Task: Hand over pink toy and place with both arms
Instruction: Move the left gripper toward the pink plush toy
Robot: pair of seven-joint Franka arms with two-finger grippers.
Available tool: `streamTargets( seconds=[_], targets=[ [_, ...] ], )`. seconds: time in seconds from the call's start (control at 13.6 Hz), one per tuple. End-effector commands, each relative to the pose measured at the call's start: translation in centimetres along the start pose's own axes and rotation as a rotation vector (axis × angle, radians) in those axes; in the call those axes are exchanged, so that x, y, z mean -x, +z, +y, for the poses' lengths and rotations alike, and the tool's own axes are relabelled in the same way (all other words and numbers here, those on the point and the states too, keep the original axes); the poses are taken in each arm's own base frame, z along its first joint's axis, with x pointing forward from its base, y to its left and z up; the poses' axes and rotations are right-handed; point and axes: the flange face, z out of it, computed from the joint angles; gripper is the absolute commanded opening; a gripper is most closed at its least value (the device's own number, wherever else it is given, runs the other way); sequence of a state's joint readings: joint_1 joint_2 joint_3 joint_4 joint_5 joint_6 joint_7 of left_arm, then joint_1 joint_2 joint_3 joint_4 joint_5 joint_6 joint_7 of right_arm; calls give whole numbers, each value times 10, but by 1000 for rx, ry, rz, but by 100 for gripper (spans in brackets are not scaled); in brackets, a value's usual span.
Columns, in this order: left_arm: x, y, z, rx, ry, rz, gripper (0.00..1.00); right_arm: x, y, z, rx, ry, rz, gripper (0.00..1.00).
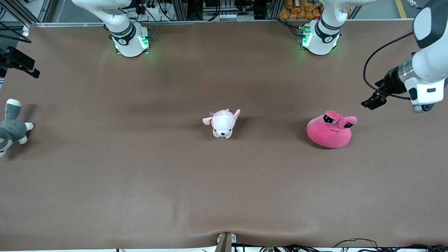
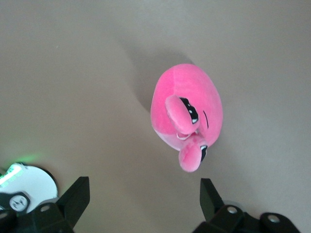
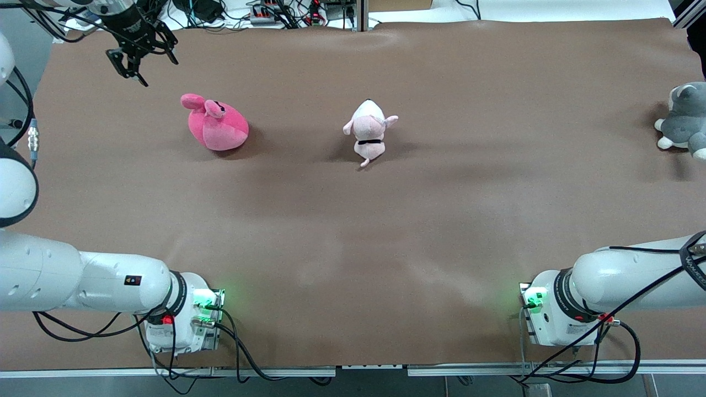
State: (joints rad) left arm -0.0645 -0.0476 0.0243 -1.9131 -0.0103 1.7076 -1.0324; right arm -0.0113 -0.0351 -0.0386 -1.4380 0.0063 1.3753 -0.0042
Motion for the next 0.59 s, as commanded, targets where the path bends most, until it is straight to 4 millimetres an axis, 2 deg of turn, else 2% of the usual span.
streamTargets(
  seconds=[0.0, 0.22, 0.37, 0.52],
  targets=[
    [-8, 25, 16, -16, -148, -26, 100, 2, -5, 6, 5, -2, 3, 100],
    [-20, 44, 28, -6, -320, -23, 100, 2, -4, 9, 5, 4, 2, 100],
    [-33, 47, 21, 1, -427, -36, 100, 2, -4, 9, 3, 6, 2, 100],
    [-37, 54, 22, 2, -491, -71, 100, 2, -4, 10, 5, 6, 2, 100]
  ],
)
